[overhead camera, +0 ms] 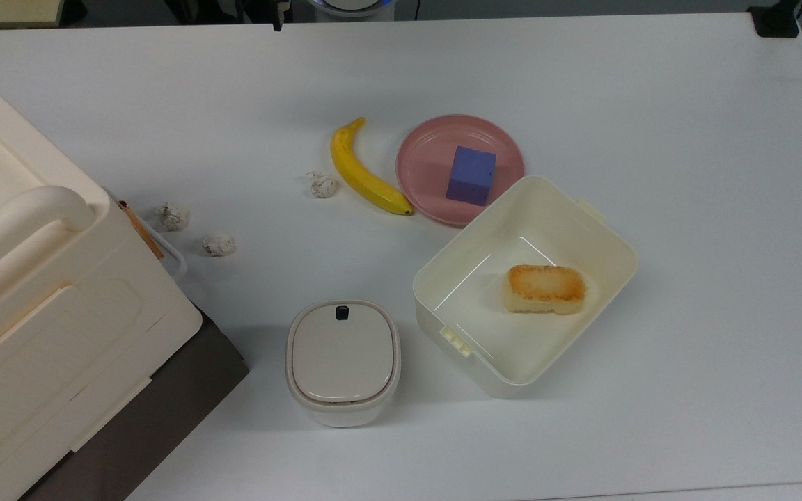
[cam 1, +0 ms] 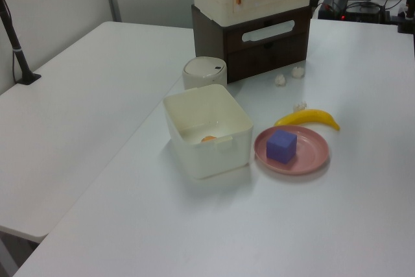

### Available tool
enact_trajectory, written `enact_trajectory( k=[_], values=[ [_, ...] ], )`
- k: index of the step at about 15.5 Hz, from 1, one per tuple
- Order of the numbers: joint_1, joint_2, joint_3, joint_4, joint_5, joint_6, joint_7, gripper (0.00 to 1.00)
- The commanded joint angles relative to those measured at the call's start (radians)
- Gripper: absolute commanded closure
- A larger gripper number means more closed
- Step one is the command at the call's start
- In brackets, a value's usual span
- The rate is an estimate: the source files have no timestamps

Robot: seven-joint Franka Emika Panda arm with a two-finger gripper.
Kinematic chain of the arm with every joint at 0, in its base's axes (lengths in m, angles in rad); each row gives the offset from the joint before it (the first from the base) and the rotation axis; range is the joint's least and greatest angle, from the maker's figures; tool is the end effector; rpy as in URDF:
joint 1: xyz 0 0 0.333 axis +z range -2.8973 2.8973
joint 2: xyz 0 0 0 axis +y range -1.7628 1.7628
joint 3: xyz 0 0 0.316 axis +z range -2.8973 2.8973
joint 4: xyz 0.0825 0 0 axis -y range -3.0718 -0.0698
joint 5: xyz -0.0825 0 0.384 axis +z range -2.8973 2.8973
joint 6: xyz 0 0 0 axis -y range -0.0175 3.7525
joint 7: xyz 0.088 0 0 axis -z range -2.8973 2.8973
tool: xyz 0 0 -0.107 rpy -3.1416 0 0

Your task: Put the cube on the table

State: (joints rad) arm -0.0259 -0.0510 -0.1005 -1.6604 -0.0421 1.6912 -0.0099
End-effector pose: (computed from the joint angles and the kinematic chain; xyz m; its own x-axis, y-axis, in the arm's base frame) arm 0.5446 -0.0747 0.6209 0.9905 -0.1111 0.0810 -0.1144 -0.9927 0.0378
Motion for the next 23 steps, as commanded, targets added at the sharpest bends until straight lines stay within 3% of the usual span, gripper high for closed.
enact_trajectory(
  k=[1,23],
  values=[
    [0.003,-0.007,-0.005,-0.013,0.018,0.019,0.019,0.0],
    [0.003,-0.009,-0.004,-0.016,0.025,0.015,0.017,0.0]
  ],
)
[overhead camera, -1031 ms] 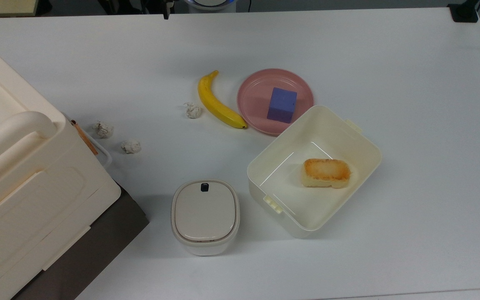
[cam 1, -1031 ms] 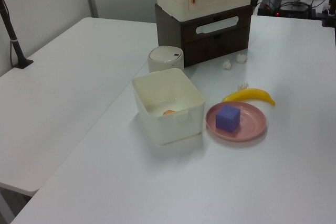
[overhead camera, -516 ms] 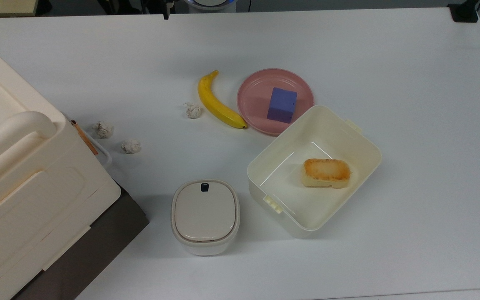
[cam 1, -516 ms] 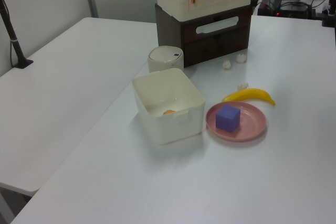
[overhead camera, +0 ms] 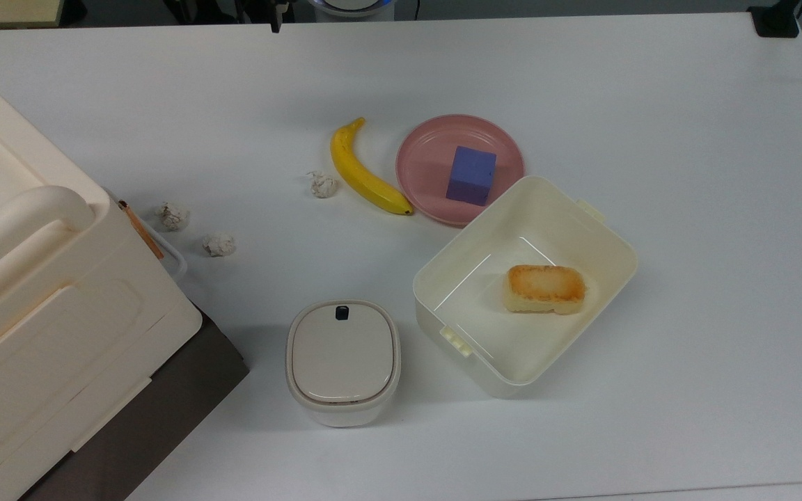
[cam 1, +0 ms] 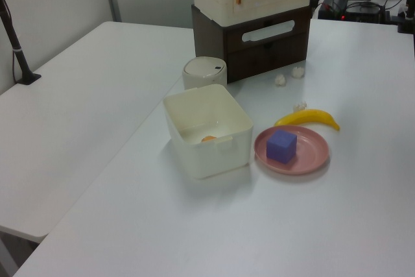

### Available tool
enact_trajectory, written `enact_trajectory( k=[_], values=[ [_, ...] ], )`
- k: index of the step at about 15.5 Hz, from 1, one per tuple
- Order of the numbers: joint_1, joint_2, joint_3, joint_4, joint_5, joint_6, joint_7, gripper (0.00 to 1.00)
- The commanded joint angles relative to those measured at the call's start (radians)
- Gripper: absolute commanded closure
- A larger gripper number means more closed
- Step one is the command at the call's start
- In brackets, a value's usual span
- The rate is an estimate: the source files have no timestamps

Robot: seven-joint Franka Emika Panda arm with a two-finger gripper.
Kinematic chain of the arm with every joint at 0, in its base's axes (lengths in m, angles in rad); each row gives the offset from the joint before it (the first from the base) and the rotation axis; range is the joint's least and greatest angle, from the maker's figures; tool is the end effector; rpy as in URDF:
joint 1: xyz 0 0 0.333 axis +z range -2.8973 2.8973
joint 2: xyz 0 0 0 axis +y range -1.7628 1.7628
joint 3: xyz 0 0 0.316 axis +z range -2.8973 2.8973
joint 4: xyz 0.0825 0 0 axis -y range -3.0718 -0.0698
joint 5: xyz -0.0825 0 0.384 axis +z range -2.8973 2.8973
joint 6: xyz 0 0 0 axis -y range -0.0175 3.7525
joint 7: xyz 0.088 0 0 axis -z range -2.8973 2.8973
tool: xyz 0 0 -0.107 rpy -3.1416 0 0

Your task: Put the cube on the table

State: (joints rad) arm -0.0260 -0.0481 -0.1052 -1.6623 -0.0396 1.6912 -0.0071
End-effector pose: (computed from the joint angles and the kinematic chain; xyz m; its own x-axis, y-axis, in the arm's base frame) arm 0.5451 -0.0771 0.6184 0.9900 -0.1189 0.0763 -0.1219 -0.9919 0.0351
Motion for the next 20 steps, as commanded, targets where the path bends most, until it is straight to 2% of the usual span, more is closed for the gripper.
enact_trajectory(
  k=[1,5,6,10,13,15,17,20],
  values=[
    [0.003,-0.012,0.001,-0.013,0.021,0.015,0.015,0.0],
    [0.012,-0.012,0.016,-0.005,0.001,0.013,0.004,0.0],
    [0.006,-0.01,0.047,-0.011,-0.031,0.013,0.006,0.0],
    [0.005,-0.004,0.05,-0.025,-0.034,0.008,0.001,0.0],
    [0.011,-0.006,0.064,-0.068,-0.029,0.004,-0.1,0.0],
    [0.009,-0.003,0.076,-0.074,-0.028,0.004,-0.117,0.0],
    [0.011,0.007,0.088,-0.079,-0.026,-0.002,-0.088,0.0],
    [0.012,0.007,0.136,-0.122,-0.022,-0.001,0.045,0.0]
  ],
)
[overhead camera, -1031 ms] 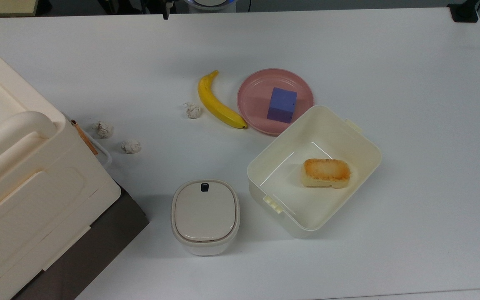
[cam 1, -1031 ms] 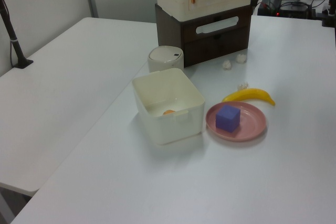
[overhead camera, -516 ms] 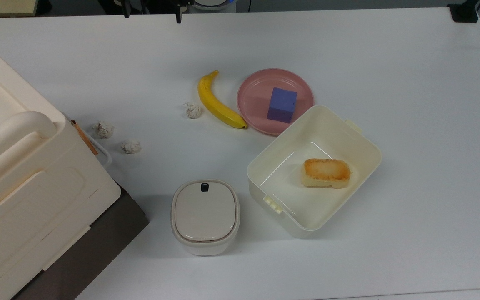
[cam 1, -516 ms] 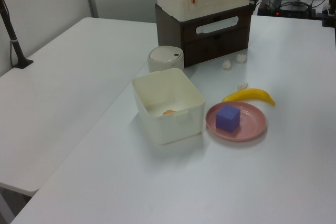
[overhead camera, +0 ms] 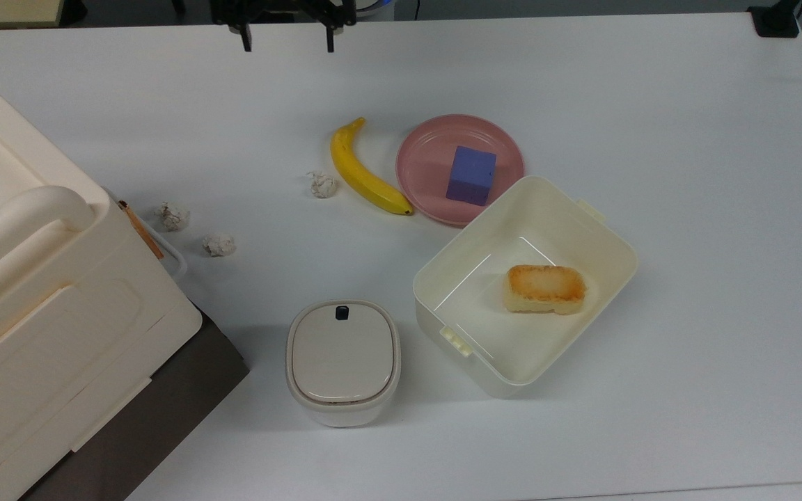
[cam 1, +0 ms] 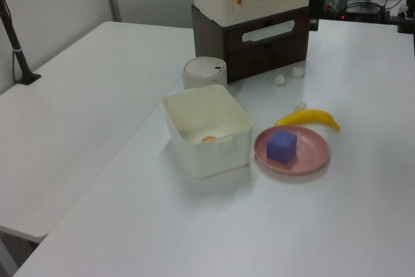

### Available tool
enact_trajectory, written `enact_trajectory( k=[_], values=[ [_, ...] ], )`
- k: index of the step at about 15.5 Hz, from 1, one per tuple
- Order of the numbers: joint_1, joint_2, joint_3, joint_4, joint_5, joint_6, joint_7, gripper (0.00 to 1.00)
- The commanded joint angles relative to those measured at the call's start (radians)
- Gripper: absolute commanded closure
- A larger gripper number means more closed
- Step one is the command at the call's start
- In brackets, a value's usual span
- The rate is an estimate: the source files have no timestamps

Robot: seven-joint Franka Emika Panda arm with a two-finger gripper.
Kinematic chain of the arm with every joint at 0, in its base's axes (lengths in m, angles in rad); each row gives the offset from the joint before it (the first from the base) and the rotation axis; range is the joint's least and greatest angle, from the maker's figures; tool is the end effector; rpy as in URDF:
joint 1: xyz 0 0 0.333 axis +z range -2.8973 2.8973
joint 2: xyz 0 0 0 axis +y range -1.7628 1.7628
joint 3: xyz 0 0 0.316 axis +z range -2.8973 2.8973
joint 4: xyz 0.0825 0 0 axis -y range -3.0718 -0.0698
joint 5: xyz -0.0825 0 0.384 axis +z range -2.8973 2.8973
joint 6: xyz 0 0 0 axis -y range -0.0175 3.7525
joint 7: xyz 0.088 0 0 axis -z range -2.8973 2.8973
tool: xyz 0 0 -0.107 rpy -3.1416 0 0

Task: Put the cube on the table
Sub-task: 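Move the open gripper over the purple cube on the pink plate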

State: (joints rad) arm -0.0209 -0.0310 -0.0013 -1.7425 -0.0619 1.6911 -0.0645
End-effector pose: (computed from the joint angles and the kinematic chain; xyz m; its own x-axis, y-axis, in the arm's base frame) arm 0.5500 -0.0181 0.5706 0.9985 0.0496 -0.0245 0.0510 -0.9969 0.0598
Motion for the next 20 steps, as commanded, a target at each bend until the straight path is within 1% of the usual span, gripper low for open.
enact_trajectory(
  k=[1,4,6,7,9,11,12,14,15,16,19,20],
  values=[
    [0.006,-0.01,0.04,-0.045,0.017,-0.002,0.18,0.0],
    [0.004,-0.003,0.041,-0.064,0.114,-0.004,0.273,0.0],
    [0.007,0.0,0.043,-0.09,0.152,-0.004,0.337,0.0],
    [0.007,0.0,0.061,-0.112,0.157,0.002,0.357,0.0],
    [0.007,-0.001,0.09,-0.15,0.174,0.013,0.329,0.0],
    [0.007,0.0,0.133,-0.204,0.175,0.135,0.339,0.0],
    [0.009,0.0,0.135,-0.236,0.175,0.18,0.332,0.0],
    [0.012,0.008,0.142,-0.253,0.175,0.231,0.331,0.0],
    [0.009,0.014,0.167,-0.261,0.169,0.251,0.338,0.0],
    [0.009,0.028,0.173,-0.276,0.166,0.272,0.338,0.0],
    [0.013,0.046,0.179,-0.279,0.162,0.286,0.341,0.0],
    [0.012,0.059,0.199,-0.279,0.162,0.312,0.365,0.0]
  ],
)
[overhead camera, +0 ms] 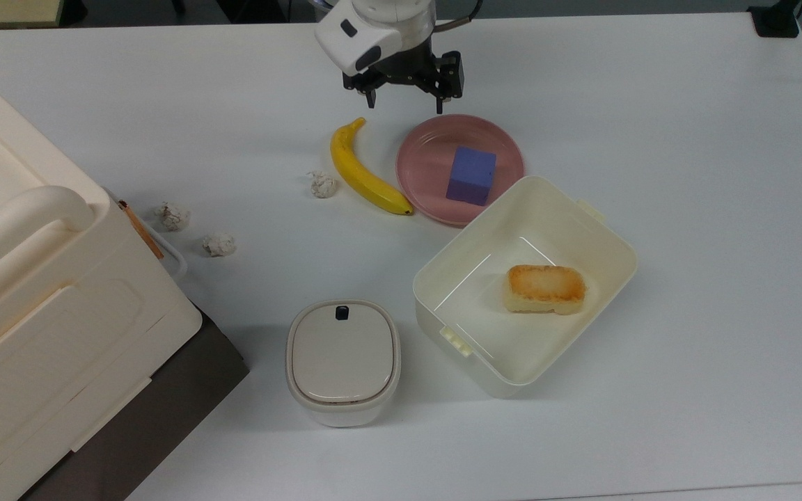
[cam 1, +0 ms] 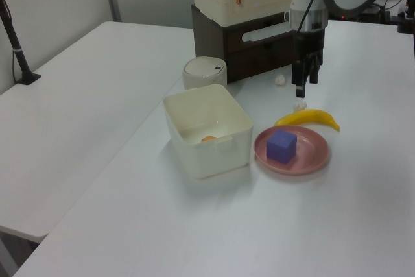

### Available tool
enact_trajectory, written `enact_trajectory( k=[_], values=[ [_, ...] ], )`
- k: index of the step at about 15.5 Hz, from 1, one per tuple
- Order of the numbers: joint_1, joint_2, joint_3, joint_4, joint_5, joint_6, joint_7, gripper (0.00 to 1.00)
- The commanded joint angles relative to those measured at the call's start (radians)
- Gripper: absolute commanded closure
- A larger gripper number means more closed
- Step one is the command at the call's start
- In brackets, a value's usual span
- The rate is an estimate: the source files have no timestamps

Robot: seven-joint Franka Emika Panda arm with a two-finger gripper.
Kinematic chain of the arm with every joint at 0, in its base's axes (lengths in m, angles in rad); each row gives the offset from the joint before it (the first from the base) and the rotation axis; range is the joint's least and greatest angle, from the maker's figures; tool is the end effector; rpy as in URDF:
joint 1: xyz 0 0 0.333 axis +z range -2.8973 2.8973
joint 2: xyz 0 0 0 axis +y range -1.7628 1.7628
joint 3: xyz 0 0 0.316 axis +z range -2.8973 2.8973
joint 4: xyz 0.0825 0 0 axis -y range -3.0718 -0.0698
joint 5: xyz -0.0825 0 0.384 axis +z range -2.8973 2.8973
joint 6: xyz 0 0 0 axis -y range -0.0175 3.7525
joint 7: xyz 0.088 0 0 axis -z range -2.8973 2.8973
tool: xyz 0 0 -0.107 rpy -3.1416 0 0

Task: Put the cube on the table
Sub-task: 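Move the open gripper over the purple cube on the pink plate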

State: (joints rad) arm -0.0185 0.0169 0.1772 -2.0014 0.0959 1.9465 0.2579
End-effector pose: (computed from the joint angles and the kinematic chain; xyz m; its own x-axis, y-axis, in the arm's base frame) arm 0.5420 0.0929 0.4432 0.9867 -0.1333 -0.0935 -0.1399 -0.9878 -0.0677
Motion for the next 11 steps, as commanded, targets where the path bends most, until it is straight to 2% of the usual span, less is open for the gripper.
enact_trajectory(
  k=[1,4,7,11],
  values=[
    [0.009,0.032,0.033,-0.026,0.004,0.099,0.087,0.0],
    [0.043,0.058,0.034,-0.027,-0.015,0.155,0.16,0.0],
    [0.095,0.104,0.036,-0.022,-0.074,0.19,0.297,0.0],
    [0.138,0.167,0.036,-0.001,-0.14,0.221,0.369,0.0]
  ],
)
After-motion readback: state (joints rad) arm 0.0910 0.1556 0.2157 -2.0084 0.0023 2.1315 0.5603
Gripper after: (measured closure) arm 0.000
